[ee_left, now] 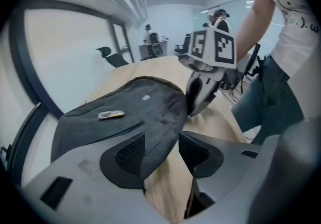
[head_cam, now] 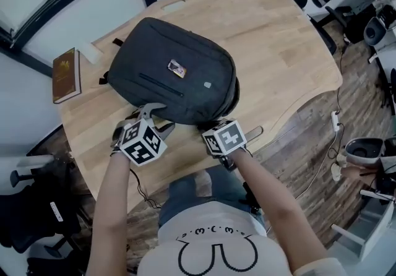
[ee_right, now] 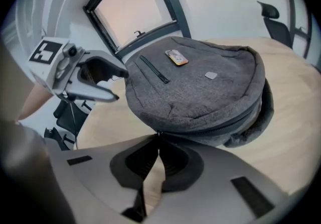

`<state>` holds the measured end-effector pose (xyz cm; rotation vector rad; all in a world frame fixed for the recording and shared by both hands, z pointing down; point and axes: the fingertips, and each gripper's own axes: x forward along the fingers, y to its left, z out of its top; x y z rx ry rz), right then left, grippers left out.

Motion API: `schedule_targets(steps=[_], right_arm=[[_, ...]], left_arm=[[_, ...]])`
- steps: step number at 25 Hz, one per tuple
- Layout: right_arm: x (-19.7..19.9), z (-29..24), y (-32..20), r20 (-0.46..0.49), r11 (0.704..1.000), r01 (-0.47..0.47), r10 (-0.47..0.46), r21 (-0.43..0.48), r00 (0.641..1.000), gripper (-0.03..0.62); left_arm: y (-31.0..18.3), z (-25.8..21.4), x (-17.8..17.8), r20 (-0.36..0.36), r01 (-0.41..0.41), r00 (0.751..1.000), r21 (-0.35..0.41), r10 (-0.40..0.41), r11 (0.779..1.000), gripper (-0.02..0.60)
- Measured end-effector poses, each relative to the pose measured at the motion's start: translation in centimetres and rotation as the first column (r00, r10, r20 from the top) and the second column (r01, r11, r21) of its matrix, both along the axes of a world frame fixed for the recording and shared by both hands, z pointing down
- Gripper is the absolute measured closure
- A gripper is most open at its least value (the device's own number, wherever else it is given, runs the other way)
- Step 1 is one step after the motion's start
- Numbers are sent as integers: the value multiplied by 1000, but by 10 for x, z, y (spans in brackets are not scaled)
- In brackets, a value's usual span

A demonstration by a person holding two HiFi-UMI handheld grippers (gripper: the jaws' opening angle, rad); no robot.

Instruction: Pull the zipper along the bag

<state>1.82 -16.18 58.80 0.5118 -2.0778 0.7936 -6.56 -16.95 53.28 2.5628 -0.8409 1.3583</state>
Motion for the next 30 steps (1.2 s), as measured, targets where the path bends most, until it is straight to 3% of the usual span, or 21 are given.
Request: schedule_targets(steps=[3, 7, 8, 9, 12, 18, 30], right_arm=[[-18, -1, 11, 33, 1000, -12, 13, -24, 999, 536], [-32, -3, 21, 62, 998, -53, 55, -32, 997, 536], [-34, -4, 22, 74, 997, -71, 73, -39, 995, 536], [-35, -3, 23, 83, 995, -86, 89, -41, 993, 536], [-34, -2, 21, 80, 994, -112, 113, -21, 990, 536], [-25, -1, 20, -39, 990, -68, 73, 120, 997, 536], [23, -18, 17, -178, 992, 56, -35, 116, 983, 536]], left_arm=[[18, 18, 17, 63, -150, 987, -22, 151, 988, 393], [21, 31, 33, 130, -277, 954, 23, 272, 961, 396], [22, 34, 35, 153, -298, 945, 36, 290, 954, 407], [21, 36, 37, 174, -313, 938, 49, 301, 948, 459], [20, 40, 38, 189, -318, 934, 49, 304, 947, 498], [20, 40, 37, 110, -278, 954, -33, 280, 960, 515], [42, 34, 16, 123, -305, 943, -53, 309, 951, 525]])
